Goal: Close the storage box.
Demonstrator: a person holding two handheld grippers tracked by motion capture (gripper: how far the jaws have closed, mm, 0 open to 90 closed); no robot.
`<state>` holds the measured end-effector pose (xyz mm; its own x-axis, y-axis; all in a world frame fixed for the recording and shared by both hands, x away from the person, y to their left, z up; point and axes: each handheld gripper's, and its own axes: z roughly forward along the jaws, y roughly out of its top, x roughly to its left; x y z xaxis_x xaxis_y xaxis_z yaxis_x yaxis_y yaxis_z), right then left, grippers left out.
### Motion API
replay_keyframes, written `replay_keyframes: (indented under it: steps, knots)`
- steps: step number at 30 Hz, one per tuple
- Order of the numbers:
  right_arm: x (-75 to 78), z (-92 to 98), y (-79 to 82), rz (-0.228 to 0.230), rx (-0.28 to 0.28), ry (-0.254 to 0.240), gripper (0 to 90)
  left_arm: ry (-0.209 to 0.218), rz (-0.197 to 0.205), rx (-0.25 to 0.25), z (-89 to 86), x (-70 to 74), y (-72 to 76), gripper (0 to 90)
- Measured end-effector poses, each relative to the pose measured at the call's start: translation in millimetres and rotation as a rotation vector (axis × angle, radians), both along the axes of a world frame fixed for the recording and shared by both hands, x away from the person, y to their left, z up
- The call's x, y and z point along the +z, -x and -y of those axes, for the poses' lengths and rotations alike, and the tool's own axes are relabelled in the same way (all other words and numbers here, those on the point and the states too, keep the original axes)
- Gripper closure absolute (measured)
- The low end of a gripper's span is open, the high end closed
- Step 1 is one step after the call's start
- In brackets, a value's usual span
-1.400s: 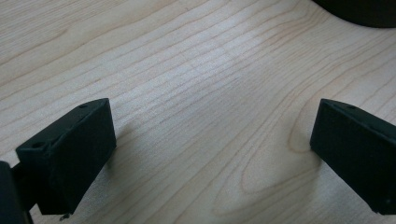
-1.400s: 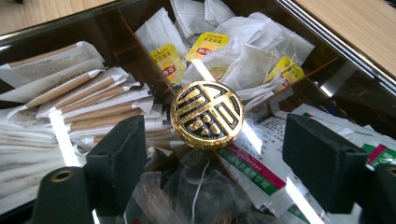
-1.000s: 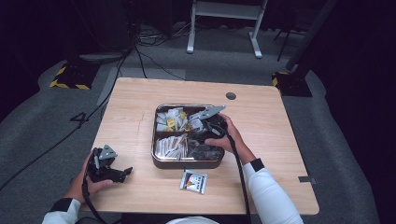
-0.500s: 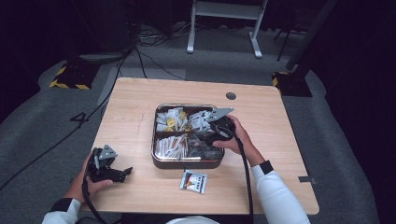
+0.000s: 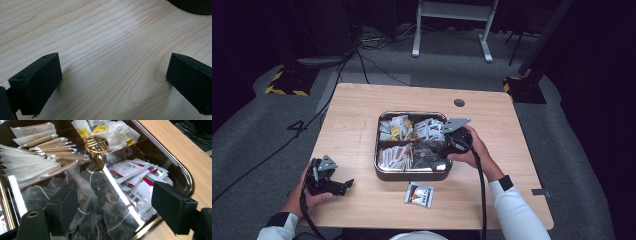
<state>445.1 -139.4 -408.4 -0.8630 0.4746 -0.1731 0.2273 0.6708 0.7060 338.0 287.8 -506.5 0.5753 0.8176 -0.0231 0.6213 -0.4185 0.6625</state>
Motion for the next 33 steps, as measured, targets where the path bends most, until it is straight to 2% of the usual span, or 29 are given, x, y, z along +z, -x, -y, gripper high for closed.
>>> replay_keyframes:
  steps: [23,33]
  knots:
    - [0.7,32.0,19.2,0.026,-0.022,0.022,21.3,0.000,0.000,0.000,0.0,0.0,0.0,0.5]
    - [-7.3,54.2,28.9,0.024,-0.048,0.027,21.2,0.000,0.000,-0.001,0.0,0.0,-0.1,0.4]
